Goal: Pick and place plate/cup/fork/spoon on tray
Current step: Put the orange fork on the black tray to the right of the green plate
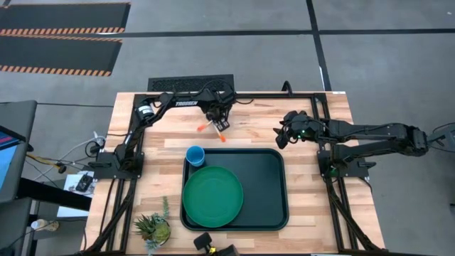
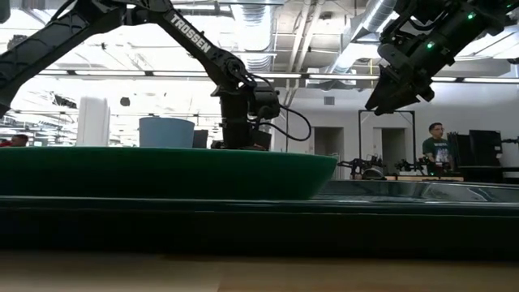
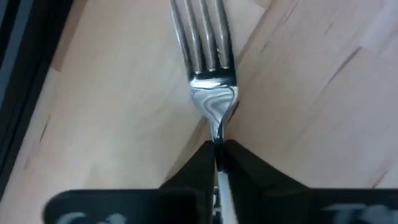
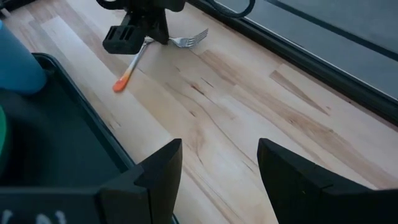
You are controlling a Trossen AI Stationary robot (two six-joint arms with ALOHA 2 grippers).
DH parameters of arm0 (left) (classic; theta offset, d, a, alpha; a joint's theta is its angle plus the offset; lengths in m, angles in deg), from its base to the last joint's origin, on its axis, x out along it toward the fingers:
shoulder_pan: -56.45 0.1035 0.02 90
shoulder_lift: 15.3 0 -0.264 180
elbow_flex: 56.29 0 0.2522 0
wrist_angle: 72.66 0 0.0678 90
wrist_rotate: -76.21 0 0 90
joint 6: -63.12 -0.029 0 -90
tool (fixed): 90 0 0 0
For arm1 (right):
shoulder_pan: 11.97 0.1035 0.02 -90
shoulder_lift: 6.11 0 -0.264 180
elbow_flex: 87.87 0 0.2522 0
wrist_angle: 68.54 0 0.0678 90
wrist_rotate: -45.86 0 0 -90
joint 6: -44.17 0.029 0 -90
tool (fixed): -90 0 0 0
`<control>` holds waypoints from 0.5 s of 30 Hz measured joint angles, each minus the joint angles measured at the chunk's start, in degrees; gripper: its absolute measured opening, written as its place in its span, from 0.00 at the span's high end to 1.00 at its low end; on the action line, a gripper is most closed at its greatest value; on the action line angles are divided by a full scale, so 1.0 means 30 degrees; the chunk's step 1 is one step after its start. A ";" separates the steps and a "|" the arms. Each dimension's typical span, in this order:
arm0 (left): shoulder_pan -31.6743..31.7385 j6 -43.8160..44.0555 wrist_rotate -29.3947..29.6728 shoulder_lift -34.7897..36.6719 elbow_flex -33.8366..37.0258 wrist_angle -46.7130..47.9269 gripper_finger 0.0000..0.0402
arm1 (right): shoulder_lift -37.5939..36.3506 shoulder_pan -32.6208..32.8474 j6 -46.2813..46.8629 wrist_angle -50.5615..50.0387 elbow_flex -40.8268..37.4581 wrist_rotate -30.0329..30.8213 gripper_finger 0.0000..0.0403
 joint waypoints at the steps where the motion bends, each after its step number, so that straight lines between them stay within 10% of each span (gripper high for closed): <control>1: 0.0008 0.0069 -0.0081 0.0000 -0.0015 -0.0005 0.97 | 0.0000 0.0000 0.0000 -0.0001 0.0000 0.0004 0.42; 15: -0.0654 0.2555 0.0019 -0.0095 -0.4380 0.4251 1.00 | -0.0001 0.0000 0.0551 -0.0221 0.0007 -0.0020 0.42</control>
